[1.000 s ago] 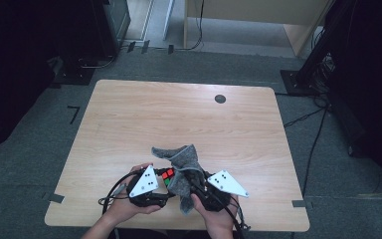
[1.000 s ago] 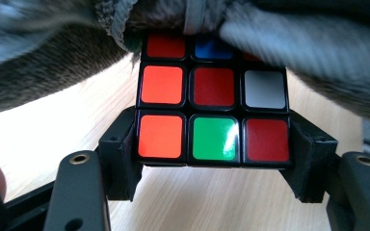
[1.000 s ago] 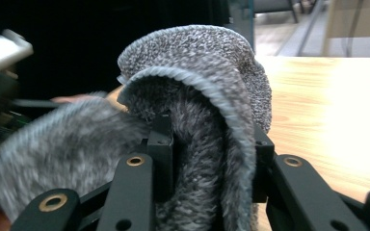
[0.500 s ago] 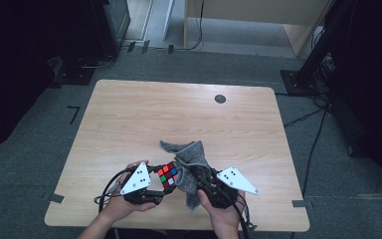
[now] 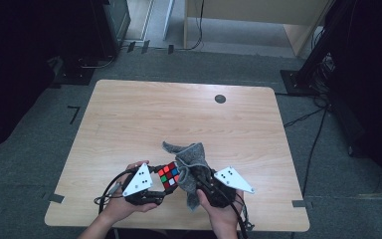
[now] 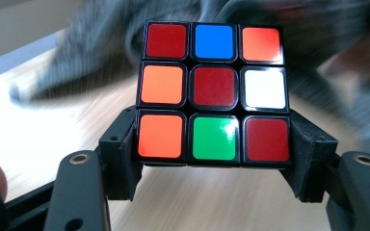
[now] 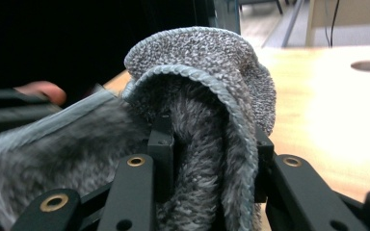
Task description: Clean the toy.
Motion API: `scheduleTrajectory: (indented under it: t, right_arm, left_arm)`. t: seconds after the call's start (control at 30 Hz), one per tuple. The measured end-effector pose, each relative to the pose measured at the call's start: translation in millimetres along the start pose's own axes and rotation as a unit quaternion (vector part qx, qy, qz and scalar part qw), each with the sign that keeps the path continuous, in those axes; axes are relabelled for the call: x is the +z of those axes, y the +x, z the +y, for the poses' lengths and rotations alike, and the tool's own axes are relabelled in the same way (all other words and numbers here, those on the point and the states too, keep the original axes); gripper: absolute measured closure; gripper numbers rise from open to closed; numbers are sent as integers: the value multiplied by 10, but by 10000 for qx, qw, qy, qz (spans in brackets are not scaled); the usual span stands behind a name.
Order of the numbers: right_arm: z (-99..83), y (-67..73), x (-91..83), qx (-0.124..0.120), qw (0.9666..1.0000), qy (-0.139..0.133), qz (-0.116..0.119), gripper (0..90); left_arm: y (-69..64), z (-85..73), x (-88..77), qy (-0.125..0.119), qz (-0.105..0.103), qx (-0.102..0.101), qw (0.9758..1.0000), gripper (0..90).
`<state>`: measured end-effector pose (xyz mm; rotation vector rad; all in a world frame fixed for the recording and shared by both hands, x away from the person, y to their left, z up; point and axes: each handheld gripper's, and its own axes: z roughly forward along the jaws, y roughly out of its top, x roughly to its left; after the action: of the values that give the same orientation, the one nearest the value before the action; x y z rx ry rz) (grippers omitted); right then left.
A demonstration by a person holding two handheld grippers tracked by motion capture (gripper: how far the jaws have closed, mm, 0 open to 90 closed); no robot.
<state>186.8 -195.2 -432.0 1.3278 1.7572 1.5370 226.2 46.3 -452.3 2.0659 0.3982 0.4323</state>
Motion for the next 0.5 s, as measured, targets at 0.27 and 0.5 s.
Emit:
scheduleTrajectory:
  t: [0.27, 0.5]
  right_arm:
    - [-101, 422, 98, -1504, 9879, 356, -128, 572]
    - [-146, 419, 199, -1693, 9837, 555, -232, 376]
  left_arm:
    - [-238, 86, 180, 752, 640, 469, 9940, 343]
    - [-224, 90, 167, 641, 445, 298, 9965, 343]
